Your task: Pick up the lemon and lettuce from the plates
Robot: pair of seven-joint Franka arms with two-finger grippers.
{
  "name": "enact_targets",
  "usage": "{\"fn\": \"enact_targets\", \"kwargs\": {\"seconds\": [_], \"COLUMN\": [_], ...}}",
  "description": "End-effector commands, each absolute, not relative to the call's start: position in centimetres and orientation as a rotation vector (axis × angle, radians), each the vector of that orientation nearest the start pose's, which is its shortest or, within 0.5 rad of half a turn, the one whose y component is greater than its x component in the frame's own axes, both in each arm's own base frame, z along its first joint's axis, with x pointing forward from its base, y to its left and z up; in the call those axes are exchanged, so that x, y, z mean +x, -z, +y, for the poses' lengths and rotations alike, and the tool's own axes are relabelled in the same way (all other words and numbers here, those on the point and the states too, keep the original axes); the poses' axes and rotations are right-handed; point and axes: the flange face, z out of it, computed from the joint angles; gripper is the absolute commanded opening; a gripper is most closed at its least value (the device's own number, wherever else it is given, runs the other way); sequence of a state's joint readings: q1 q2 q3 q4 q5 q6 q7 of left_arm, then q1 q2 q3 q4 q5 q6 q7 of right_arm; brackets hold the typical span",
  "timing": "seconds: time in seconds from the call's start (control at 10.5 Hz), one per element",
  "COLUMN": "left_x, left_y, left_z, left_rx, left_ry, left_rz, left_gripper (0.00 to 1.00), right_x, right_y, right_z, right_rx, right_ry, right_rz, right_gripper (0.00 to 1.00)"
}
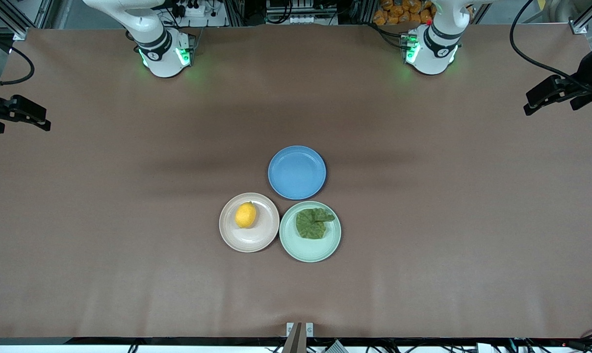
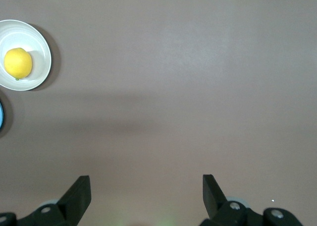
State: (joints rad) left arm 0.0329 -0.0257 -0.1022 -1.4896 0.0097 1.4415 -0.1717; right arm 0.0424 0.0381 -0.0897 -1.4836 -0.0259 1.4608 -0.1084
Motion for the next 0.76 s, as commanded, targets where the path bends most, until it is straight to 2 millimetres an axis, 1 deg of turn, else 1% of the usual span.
{"fn": "enact_targets", "kwargs": {"seconds": [0.0,0.28,0.38,0.57,0.66], "left_x": [52.7,52.6,52.7,53.1,53.5], "left_y": [-67.2,-67.2,-66.9,-66.1,-66.0], "left_z": [-3.5,-3.9,-4.1,-6.2,-7.2], "left_rx": [-3.102,-3.107,-3.114,-3.113,-3.117], "left_ry": [-0.035,-0.035,-0.049,-0.050,-0.014], "left_rz": [-0.126,-0.113,-0.123,-0.064,-0.025], "left_gripper": [1.00,1.00,1.00,1.00,1.00], "right_x": [55.7,55.7,55.7,55.7,55.7], "right_y": [-63.9,-63.9,-63.9,-63.9,-63.9], "right_z": [-2.9,-3.0,-3.0,-2.9,-2.9], "right_rx": [-3.169,-3.169,-3.169,-3.169,-3.169], "right_ry": [-0.106,-0.106,-0.106,-0.106,-0.106], "right_rz": [-0.083,-0.080,-0.080,-0.083,-0.083], "right_gripper": [1.00,1.00,1.00,1.00,1.00]}}
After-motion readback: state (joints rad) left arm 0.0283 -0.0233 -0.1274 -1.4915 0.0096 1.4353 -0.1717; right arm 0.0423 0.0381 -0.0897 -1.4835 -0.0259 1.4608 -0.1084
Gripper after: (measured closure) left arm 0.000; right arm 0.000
